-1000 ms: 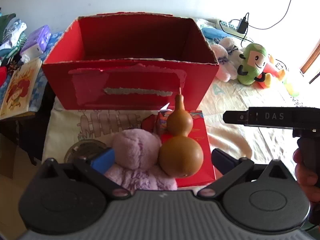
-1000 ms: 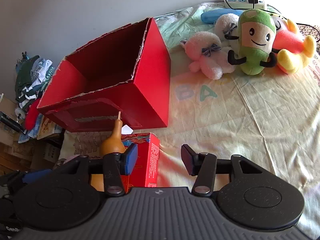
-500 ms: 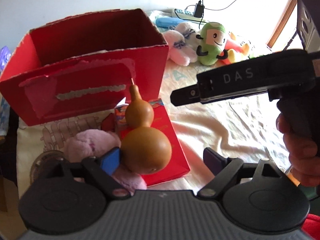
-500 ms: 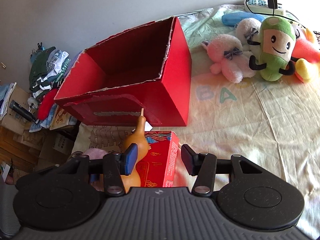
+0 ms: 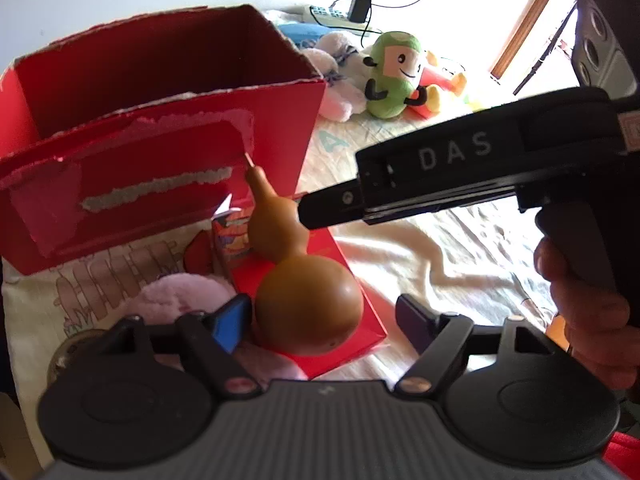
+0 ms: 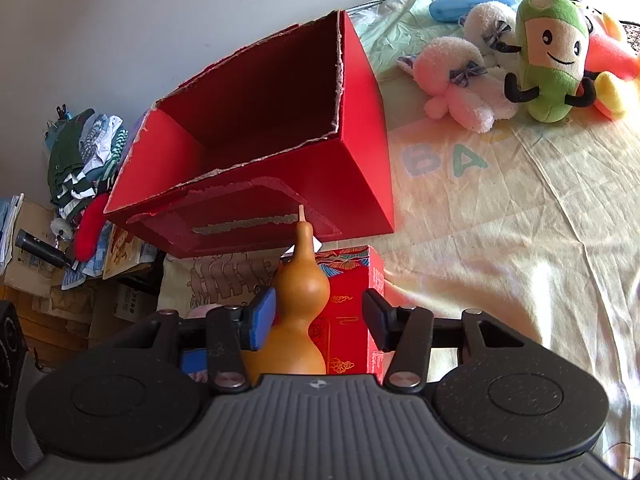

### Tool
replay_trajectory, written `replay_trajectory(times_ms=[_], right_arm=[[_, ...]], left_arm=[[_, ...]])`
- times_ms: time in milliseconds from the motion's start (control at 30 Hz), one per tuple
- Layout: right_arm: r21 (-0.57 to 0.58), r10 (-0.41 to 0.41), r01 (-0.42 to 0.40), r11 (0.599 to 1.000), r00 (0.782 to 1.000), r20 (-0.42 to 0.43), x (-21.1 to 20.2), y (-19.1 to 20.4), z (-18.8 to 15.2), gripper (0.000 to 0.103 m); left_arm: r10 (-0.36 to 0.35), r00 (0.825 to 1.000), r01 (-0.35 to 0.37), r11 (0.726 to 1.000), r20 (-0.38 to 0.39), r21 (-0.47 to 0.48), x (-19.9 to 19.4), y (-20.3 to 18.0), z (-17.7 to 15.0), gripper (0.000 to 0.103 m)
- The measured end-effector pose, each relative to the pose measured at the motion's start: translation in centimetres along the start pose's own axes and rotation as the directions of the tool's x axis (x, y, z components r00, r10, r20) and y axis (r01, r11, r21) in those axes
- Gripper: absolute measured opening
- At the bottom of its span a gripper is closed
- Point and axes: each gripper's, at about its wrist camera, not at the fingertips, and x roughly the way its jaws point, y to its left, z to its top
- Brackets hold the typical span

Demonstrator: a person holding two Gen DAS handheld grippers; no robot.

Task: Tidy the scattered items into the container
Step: 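Move the left gripper to the brown gourd and close on its bulb, then lift the gourd with the left gripper and carry it over the red box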

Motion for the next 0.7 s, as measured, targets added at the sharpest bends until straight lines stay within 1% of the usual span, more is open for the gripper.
replay_trajectory(times_ms=[33,100,167,233,300,367,433,467,567,700], right_arm=[[0.007,-0.002,0.002,1.000,1.000,-0.003,0.1,-0.2,0.0,0.052],[0.033,0.006,-0.005,0.999,1.000,-0.019,0.5,-0.8,0.2,0.052],[0.038,0.028,-0.027,0.999,0.999,-0.040,0.9,-1.1,0.3,0.051],[0.011,0.048,-0.048,0.999,0.998,-0.044,1.0,-0.9,0.5,0.050],[-0.027,0.070,-0.071,0.997,0.996,-0.058,1.3,-0.4,0.9,0.050],[-0.052,0.086,-0.091,0.994,0.991,-0.099,2.0,-0.1,1.2,0.048],[-0.082,0.103,-0.116,0.990,0.984,-0.142,2.8,0.2,1.2,0.045],[-0.096,0.093,-0.109,0.989,0.982,-0.164,3.1,0.2,1.2,0.044],[-0.111,0.113,-0.137,0.984,0.974,-0.196,3.5,-0.3,1.1,0.042],[-0.117,0.138,-0.169,0.979,0.962,-0.236,3.2,-1.5,1.7,0.040]], left_arm=[[-0.001,1.000,0.001,1.000,0.003,0.007,0.0,-0.1,0.0,0.087],[-0.004,1.000,0.004,1.000,-0.007,-0.007,0.4,-0.1,0.1,0.087],[-0.001,1.000,0.000,0.999,-0.015,-0.036,0.9,0.2,0.2,0.081],[0.018,1.000,-0.019,0.998,-0.015,-0.055,1.1,0.2,0.4,0.073],[0.041,0.999,-0.042,0.997,-0.018,-0.071,1.4,0.1,0.6,0.068],[0.053,0.998,-0.056,0.993,-0.034,-0.101,1.9,-0.1,0.7,0.058],[0.066,0.997,-0.070,0.990,-0.039,-0.124,2.2,-0.3,0.7,0.060],[0.075,0.996,-0.080,0.988,-0.038,-0.135,2.2,-0.4,0.8,0.060],[0.097,0.995,-0.102,0.982,-0.035,-0.162,2.3,-1.2,0.7,0.060],[0.143,0.989,-0.145,0.976,-0.026,-0.159,2.7,-3.1,0.8,0.060]])
